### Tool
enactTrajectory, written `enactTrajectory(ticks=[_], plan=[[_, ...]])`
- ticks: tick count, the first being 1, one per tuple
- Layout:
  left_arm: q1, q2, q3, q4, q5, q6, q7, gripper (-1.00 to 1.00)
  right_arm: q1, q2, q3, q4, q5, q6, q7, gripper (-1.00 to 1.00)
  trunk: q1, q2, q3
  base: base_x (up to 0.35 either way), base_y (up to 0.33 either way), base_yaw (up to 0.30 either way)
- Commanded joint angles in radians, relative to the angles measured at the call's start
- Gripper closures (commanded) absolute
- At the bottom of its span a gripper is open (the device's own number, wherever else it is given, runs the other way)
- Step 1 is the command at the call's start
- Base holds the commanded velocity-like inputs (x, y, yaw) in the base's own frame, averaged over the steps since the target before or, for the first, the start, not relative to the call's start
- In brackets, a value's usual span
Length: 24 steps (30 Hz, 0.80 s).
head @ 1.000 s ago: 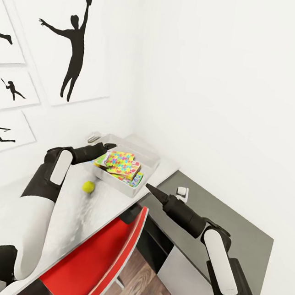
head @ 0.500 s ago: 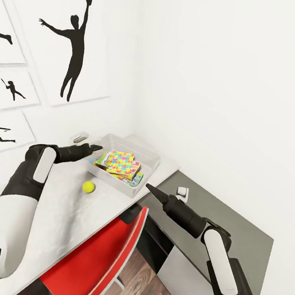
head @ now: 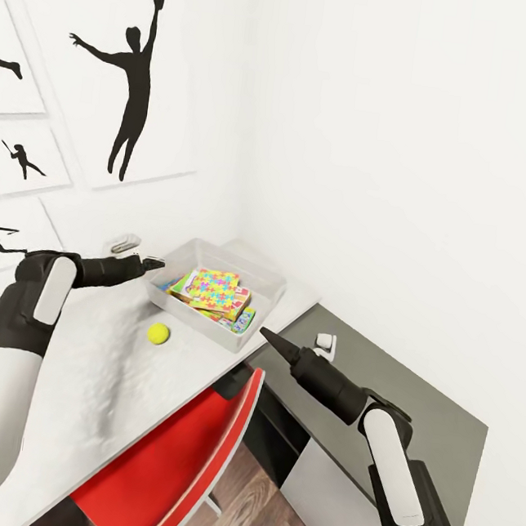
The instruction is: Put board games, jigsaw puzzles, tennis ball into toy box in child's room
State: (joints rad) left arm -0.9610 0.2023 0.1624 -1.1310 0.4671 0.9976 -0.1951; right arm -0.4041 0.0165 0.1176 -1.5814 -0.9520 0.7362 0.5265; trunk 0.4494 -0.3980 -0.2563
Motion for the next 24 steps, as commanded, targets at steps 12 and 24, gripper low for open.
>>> enactTrajectory(ticks=[12, 24], plan=[[0.039, 0.016, -0.006, -0.012, -0.106, 0.003, -0.012, -1.0, -0.001, 0.001, -0.001, 0.0, -0.004, 0.006, -0.002, -1.0, 0.001, -0.002, -0.002, 0.0, 0.0, 0.0], [0.066, 0.017, -0.056, -0.033, -0.197, -0.001, -0.014, -1.0, -0.001, 0.001, -0.001, 0.0, -0.004, 0.006, -0.002, -1.0, 0.001, -0.002, -0.002, 0.0, 0.0, 0.0]])
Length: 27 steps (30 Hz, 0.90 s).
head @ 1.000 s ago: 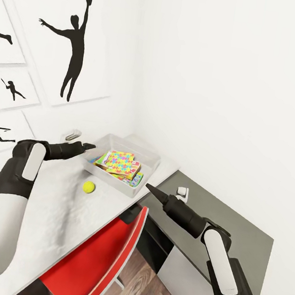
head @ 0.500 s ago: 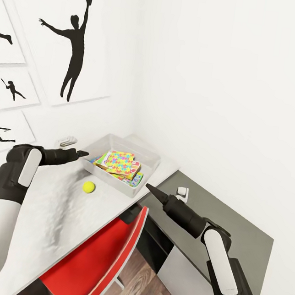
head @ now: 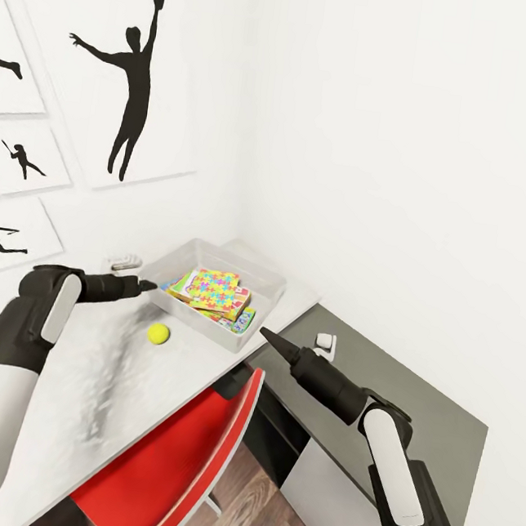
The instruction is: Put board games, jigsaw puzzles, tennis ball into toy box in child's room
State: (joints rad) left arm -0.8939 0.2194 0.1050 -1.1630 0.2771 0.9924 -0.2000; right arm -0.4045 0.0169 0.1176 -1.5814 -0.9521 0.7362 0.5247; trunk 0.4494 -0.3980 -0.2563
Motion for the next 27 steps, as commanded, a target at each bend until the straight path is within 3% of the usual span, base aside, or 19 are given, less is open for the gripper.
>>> enactTrajectory(ticks=[1, 19, 27], plan=[[0.003, 0.0, -0.003, -0.001, -0.009, 0.004, -0.009, -1.0, -0.001, 0.001, -0.001, 0.0, -0.004, 0.006, 0.0, -1.0, 0.001, -0.002, -0.002, 0.0, 0.0, 0.0], [0.065, 0.03, -0.071, -0.02, -0.024, -0.015, -0.008, -1.0, -0.001, 0.001, 0.0, 0.0, -0.004, 0.006, -0.002, -1.0, 0.001, -0.002, -0.002, 0.0, 0.0, 0.0], [0.075, 0.043, -0.105, -0.016, -0.118, -0.084, -0.014, -1.0, -0.001, 0.001, 0.0, 0.001, -0.004, 0.006, -0.002, -1.0, 0.001, -0.002, -0.002, 0.0, 0.0, 0.0]])
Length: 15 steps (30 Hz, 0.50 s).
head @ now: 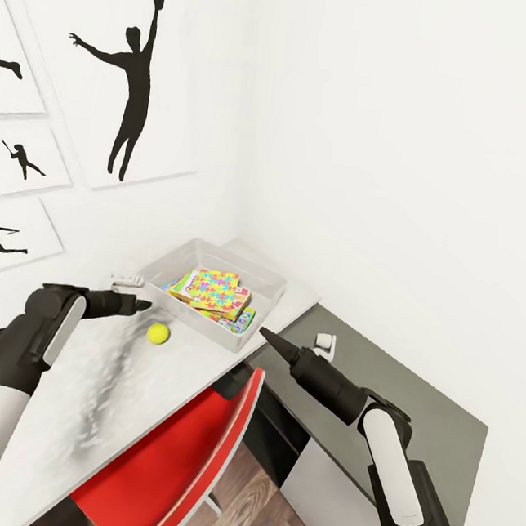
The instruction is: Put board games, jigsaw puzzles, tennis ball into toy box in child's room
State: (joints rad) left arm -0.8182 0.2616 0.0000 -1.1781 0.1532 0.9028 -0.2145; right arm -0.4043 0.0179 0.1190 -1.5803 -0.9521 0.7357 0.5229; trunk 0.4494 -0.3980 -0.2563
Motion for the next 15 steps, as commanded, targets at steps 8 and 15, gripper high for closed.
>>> enactTrajectory(ticks=[8, 15], plan=[[0.019, 0.002, -0.003, 0.008, -0.028, -0.049, -0.002, -1.0, -0.001, 0.001, -0.001, 0.0, -0.003, 0.005, -0.001, -1.0, 0.001, -0.002, -0.002, 0.0, 0.0, 0.0], [0.03, 0.002, -0.004, 0.03, -0.032, -0.081, -0.004, -1.0, -0.001, 0.001, -0.001, 0.0, -0.002, 0.005, -0.001, -1.0, 0.001, -0.002, -0.002, 0.0, 0.0, 0.0]])
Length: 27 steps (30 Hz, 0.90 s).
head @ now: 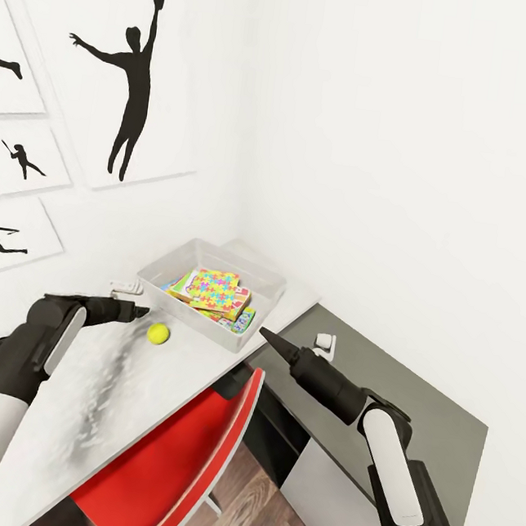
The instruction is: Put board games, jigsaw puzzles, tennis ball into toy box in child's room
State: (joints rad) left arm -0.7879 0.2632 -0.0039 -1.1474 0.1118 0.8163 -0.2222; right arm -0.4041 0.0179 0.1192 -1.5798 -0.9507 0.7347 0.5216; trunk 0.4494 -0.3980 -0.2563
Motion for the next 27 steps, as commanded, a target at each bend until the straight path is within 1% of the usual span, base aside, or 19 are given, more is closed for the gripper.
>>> enactTrajectory(ticks=[1, 2, 5, 8, 10, 12, 19, 23, 27], plan=[[0.003, 0.001, -0.001, 0.0, 0.009, 0.002, 0.003, -1.0, -0.001, 0.001, -0.001, 0.0, -0.004, 0.006, 0.0, -1.0, 0.001, -0.002, -0.002, 0.0, 0.0, 0.0], [0.007, 0.001, -0.003, 0.001, 0.008, -0.002, 0.003, -1.0, -0.001, 0.001, -0.001, 0.0, -0.004, 0.006, 0.0, -1.0, 0.001, -0.002, -0.002, 0.0, 0.0, 0.0], [0.021, 0.001, -0.026, 0.003, 0.0, -0.021, 0.003, -1.0, -0.001, 0.001, -0.001, 0.0, -0.003, 0.006, 0.0, -1.0, 0.001, -0.002, -0.002, 0.0, 0.0, 0.0], [0.03, 0.001, -0.076, 0.007, -0.006, -0.038, 0.003, -1.0, -0.001, 0.001, -0.001, 0.0, -0.003, 0.006, 0.0, -1.0, 0.001, -0.002, -0.002, 0.0, 0.0, 0.0], [0.032, 0.001, -0.102, 0.014, -0.008, -0.043, 0.003, -1.0, -0.001, 0.001, -0.001, 0.0, -0.003, 0.006, 0.0, -1.0, 0.001, -0.002, -0.002, 0.0, 0.0, 0.0], [0.033, 0.001, -0.12, 0.027, -0.009, -0.05, 0.003, -1.0, -0.001, 0.001, -0.001, 0.0, -0.003, 0.006, 0.0, -1.0, 0.001, -0.002, -0.002, 0.0, 0.0, 0.0], [0.035, 0.0, -0.152, 0.046, -0.01, -0.071, 0.003, -1.0, -0.001, 0.001, -0.001, 0.0, -0.003, 0.006, 0.0, -1.0, 0.001, -0.002, -0.002, 0.0, 0.0, 0.0], [0.035, 0.0, -0.192, 0.05, -0.011, -0.074, 0.004, -1.0, -0.001, 0.001, -0.001, 0.0, -0.003, 0.006, 0.0, -1.0, 0.001, -0.002, -0.002, 0.0, 0.0, 0.0], [0.035, 0.001, -0.209, 0.071, -0.012, -0.076, 0.004, -1.0, -0.001, 0.001, -0.001, 0.0, -0.003, 0.006, 0.0, -1.0, 0.001, -0.002, -0.002, 0.0, 0.0, 0.0]])
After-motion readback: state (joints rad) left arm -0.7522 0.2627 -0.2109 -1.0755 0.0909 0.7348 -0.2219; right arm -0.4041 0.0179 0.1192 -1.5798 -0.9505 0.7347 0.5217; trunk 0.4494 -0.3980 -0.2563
